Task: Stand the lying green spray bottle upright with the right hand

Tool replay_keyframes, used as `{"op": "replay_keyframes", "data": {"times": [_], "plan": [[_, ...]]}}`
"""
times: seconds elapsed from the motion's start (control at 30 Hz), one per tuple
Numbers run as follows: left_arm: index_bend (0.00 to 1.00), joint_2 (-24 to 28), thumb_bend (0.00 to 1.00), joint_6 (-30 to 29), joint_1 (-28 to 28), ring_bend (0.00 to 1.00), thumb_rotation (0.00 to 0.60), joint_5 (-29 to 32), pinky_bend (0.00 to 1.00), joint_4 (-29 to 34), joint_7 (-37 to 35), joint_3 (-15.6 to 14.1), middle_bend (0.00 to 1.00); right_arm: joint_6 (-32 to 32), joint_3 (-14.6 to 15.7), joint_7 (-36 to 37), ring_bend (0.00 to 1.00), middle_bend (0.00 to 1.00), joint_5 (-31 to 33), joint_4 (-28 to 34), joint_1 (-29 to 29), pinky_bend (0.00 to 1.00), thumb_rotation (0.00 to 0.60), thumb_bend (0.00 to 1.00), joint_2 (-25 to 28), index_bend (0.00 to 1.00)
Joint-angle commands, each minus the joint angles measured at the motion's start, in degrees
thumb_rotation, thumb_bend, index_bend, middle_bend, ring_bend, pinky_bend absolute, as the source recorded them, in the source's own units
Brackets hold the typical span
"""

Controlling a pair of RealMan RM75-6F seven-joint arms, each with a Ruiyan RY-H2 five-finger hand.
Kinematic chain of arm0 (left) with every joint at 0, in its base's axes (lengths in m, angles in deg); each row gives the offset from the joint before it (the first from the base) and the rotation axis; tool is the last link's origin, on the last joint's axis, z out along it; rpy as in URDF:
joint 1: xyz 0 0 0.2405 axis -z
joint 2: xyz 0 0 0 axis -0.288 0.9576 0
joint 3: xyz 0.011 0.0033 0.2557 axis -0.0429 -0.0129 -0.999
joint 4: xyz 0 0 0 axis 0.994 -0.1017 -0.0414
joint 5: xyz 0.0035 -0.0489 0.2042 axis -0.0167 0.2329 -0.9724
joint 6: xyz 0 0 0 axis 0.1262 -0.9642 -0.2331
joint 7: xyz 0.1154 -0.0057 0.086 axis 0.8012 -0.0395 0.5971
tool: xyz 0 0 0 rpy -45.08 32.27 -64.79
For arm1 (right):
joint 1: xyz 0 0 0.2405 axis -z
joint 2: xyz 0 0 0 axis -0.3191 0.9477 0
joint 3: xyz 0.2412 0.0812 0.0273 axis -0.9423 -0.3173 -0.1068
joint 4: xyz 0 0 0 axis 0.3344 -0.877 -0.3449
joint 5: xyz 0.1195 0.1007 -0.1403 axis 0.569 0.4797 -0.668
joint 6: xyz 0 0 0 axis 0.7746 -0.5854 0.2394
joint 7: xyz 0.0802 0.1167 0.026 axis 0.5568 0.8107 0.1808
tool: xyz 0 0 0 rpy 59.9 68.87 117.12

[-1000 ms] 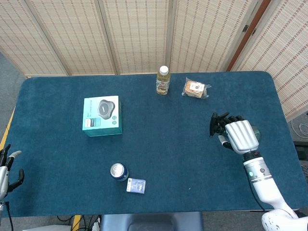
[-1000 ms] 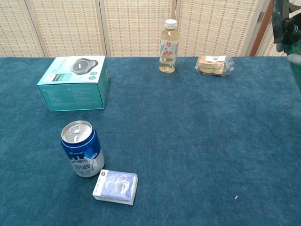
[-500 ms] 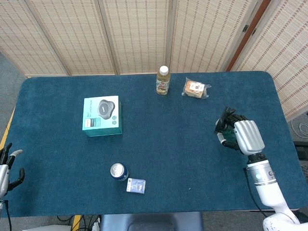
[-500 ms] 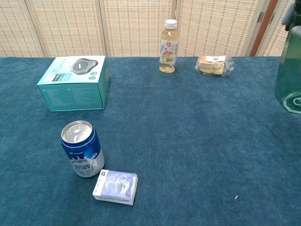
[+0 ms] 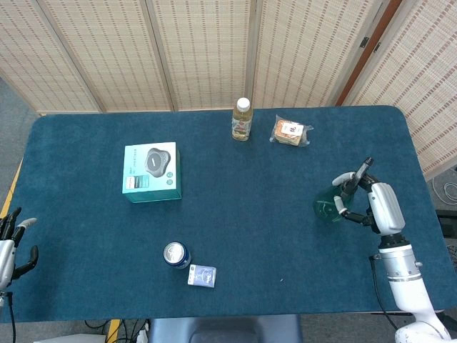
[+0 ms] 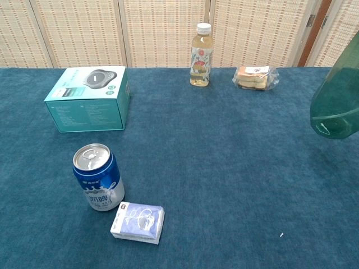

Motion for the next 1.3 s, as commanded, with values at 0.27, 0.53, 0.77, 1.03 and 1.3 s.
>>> {"op": "replay_keyframes", "data": {"times": [0.27, 0.53, 0.77, 1.03, 1.3], "plan": [[0.18, -0.38, 0.51, -0.33, -0.08, 0.0, 0.6, -0.35, 0.0, -0.05, 0.59, -0.54, 0.0, -1.54, 0.16, 13.54, 0.37, 0.58, -2.19, -10.11, 2.14, 0.38, 0.6, 0.36, -5.44, 0.52], [0.18, -1.05, 0.51, -0.28, -0.11, 0.0, 0.6, -0.5, 0.0, -0.81, 0.73, -0.99, 0.0, 0.43, 0.03, 18.57, 0.37, 0.58, -1.39, -17.25, 1.97, 0.38, 0.6, 0.36, -9.39, 0.52], [0.18, -1.5, 0.51, 0.12, -0.06, 0.0, 0.6, -0.18, 0.0, -1.65, 0.49, -1.16, 0.0, 2.21, -0.42, 20.87, 0.37, 0.58, -1.06, -20.96, 1.41, 0.38, 0.6, 0.36, -11.37, 0.52], [0.18, -1.71, 0.51, 0.54, -0.06, 0.0, 0.6, 0.24, 0.0, -2.53, -0.03, -1.22, 0.0, 3.48, -1.25, 19.44, 0.37, 0.58, -0.72, -20.68, 0.67, 0.38, 0.6, 0.36, -11.57, 0.52], [0.18, -1.85, 0.51, 0.43, -0.28, 0.0, 0.6, 0.32, 0.0, -2.9, -0.3, -1.38, 0.0, 4.65, -1.21, 19.2, 0.37, 0.58, -0.53, -21.22, 0.51, 0.38, 0.6, 0.36, -12.13, 0.52]]}}
